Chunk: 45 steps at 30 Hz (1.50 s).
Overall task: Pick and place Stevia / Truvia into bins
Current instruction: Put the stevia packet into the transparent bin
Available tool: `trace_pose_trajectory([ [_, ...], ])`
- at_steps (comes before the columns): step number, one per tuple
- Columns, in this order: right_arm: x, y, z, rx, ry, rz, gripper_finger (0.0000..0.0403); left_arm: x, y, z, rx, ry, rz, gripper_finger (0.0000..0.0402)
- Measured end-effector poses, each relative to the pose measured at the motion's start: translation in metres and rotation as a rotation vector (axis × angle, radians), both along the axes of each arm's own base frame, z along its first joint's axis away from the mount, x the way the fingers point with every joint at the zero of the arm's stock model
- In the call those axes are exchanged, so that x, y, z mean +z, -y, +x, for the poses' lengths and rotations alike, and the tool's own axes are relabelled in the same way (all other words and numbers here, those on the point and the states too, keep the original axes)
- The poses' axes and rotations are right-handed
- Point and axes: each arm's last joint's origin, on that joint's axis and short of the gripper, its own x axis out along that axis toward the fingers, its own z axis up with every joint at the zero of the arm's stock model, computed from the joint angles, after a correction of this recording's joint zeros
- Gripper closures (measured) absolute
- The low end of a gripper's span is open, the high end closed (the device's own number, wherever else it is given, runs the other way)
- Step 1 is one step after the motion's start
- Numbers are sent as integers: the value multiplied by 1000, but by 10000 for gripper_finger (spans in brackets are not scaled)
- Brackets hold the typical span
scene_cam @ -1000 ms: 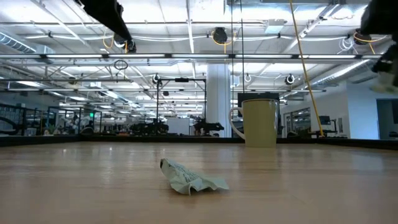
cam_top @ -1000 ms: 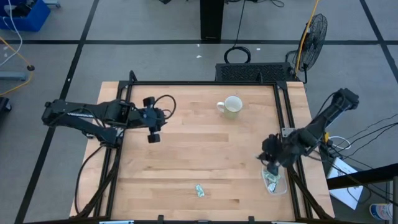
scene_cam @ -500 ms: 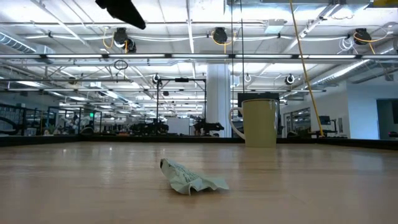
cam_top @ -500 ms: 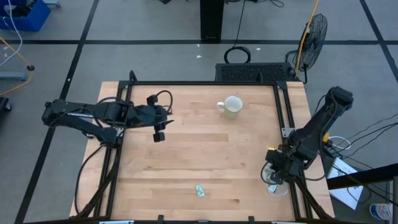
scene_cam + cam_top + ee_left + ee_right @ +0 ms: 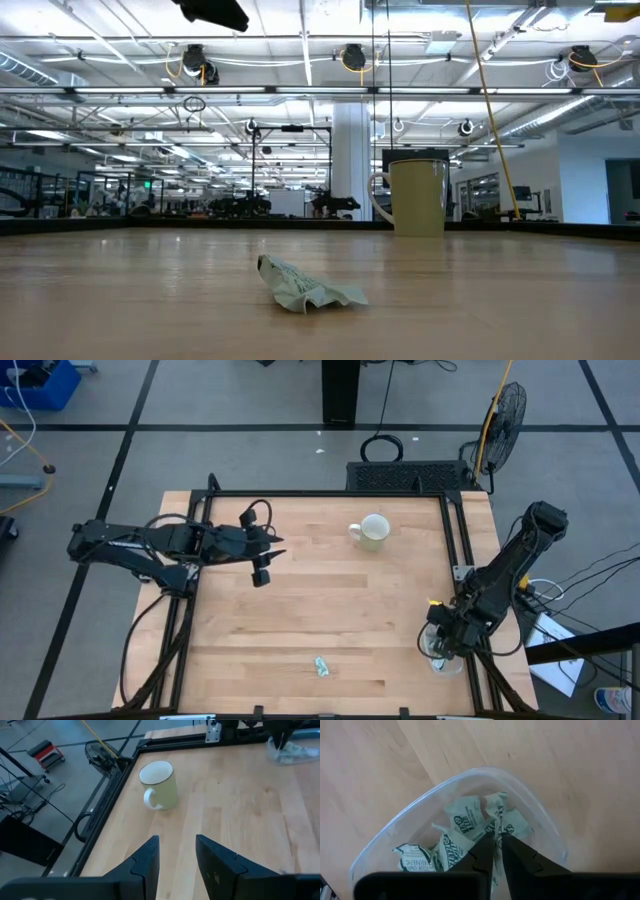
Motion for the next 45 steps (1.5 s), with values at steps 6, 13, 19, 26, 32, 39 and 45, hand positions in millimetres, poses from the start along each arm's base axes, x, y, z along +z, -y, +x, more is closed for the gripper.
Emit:
trace_pose_trajectory([
  [6,0,0,0,0,1,-1,342,2,0,1,0,23,-2,270],
  [13,0,0,0,1,3,-3,337,3,0,2,0,40,-3,270],
  [19,-1,3,-2,1,-18,-29,329,3,0,2,0,40,-3,270],
  [26,-1,8,-4,25,-16,-100,304,3,0,2,0,40,-3,270],
  [32,-1,8,-1,60,45,-138,292,3,0,2,0,40,-3,270],
  [39,-1,16,10,53,72,-160,291,3,0,2,0,40,-3,270],
  [45,1,18,23,116,135,-138,291,3,0,2,0,40,-3,270],
])
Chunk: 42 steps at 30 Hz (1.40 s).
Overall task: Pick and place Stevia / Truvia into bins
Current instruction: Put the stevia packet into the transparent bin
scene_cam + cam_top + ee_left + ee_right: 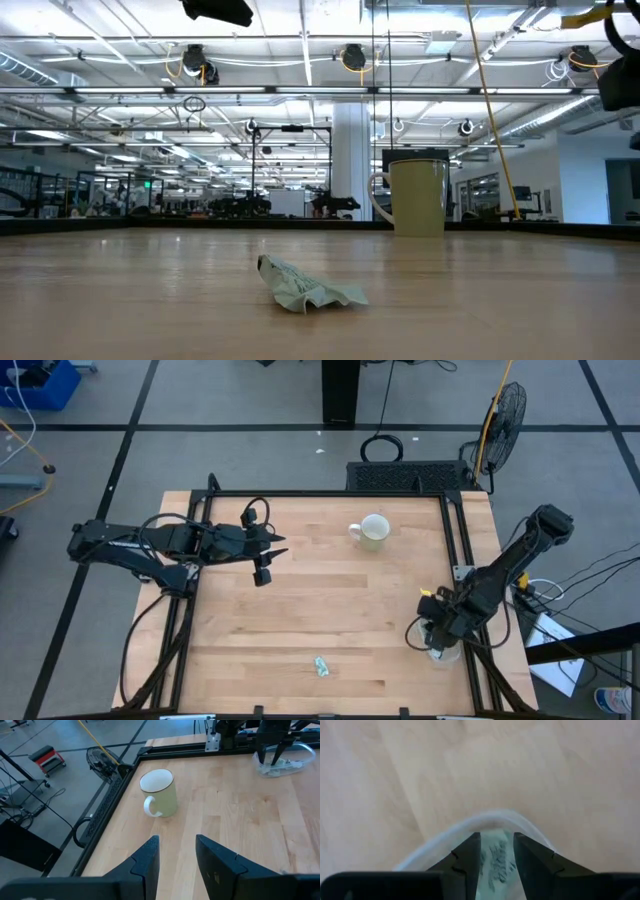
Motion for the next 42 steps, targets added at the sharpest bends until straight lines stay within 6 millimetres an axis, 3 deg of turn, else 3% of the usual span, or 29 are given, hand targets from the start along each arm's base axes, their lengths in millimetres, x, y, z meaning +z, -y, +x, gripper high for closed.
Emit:
trace_pose_trajectory([
  [10,9,3,16,71,150,54,291,0,0,0,0,0,0,270],
  [15,21,5,28,133,348,-10,291,0,0,0,0,0,0,270],
  [33,42,10,68,325,709,-139,291,0,0,0,0,0,0,270],
  [42,31,5,101,411,816,-247,291,0,0,0,0,0,0,270],
])
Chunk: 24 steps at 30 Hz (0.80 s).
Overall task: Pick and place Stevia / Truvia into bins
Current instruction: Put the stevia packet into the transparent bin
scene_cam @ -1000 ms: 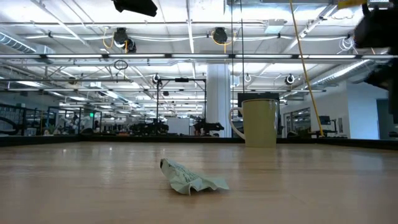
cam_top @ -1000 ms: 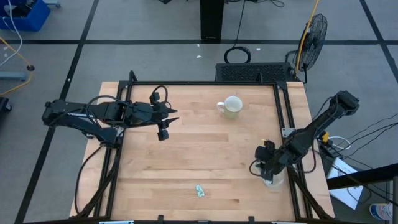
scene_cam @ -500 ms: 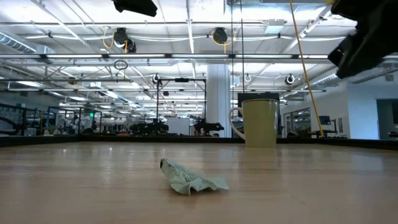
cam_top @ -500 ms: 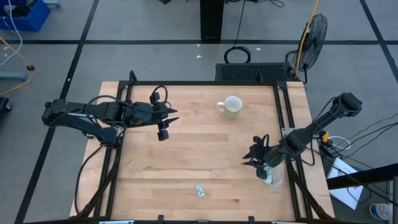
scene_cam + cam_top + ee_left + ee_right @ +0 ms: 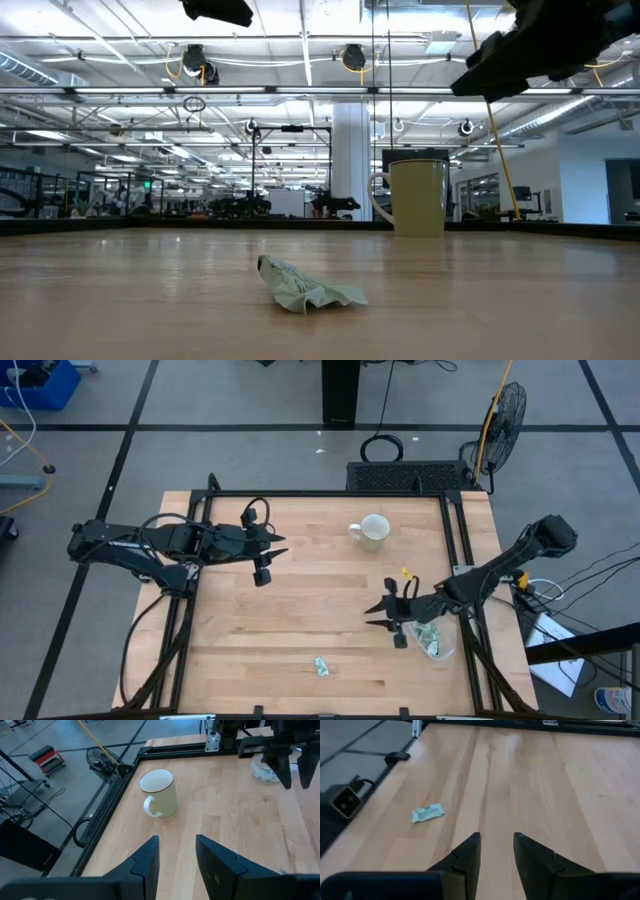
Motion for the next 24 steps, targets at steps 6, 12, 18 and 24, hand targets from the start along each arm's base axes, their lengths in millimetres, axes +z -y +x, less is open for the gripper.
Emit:
trace_pose_trajectory([
  [6,-3,-3,13,94,89,-119,294,0,0,0,0,1,0,270],
  [12,-9,-5,28,194,154,-69,292,0,0,0,0,2,0,270],
  [18,-33,0,45,198,134,-82,263,0,0,0,-1,3,-1,270],
  [24,-44,7,56,206,156,-69,224,0,0,0,-1,4,-1,270],
])
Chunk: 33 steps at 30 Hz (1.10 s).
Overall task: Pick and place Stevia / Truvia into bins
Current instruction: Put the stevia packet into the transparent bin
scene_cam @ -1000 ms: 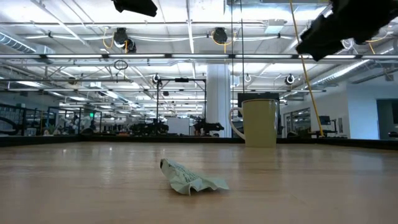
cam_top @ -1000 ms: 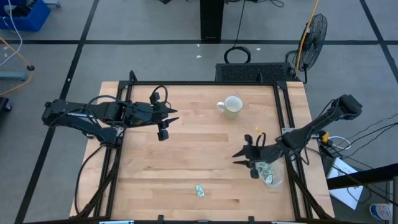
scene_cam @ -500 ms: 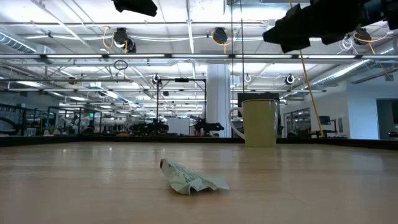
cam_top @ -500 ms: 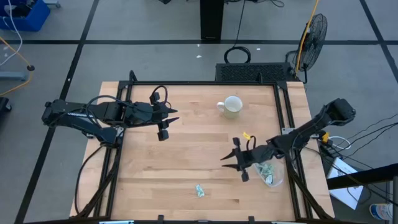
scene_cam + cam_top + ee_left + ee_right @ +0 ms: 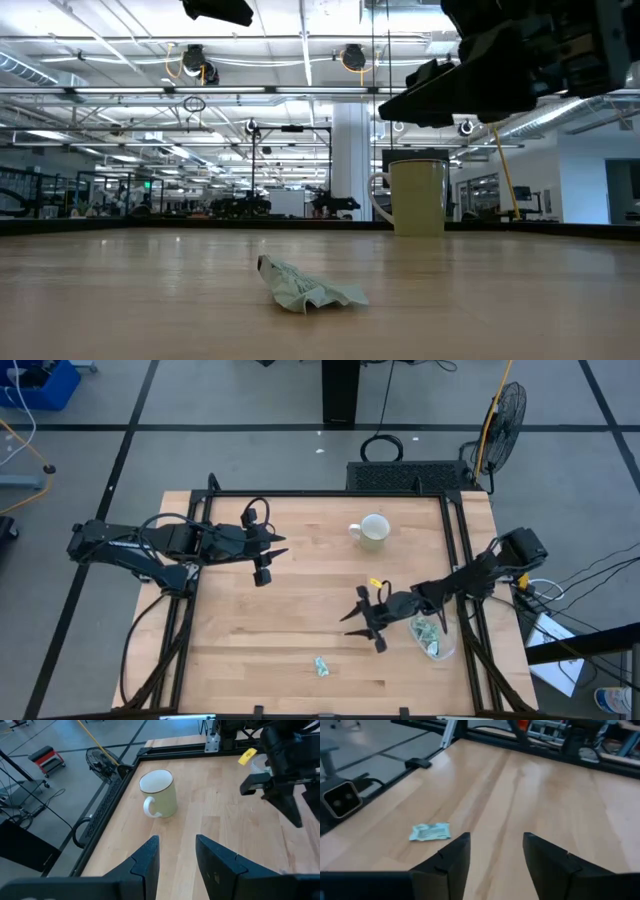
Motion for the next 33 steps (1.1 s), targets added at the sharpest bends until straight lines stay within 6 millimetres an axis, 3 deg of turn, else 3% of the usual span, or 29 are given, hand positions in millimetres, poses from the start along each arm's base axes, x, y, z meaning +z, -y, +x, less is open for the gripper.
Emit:
trace_pose_trajectory([
  [10,21,13,-2,-22,74,-48,215,6,0,3,19,82,-45,270],
  [14,23,17,-6,-31,34,-71,217,0,3,4,15,106,-209,270],
  [18,19,18,-9,-38,-29,-73,218,-40,15,5,-66,33,-323,270],
  [23,16,19,-10,-49,-58,-118,218,-112,29,1,-153,-77,-406,270],
  [27,14,22,-11,-110,-69,-159,220,-155,30,-7,-98,-102,-413,270],
  [30,14,23,-11,-114,-69,-181,218,-174,29,-7,-28,-64,-469,270],
  [33,13,23,-11,-102,-71,-210,219,-178,38,0,-148,-10,-547,270],
])
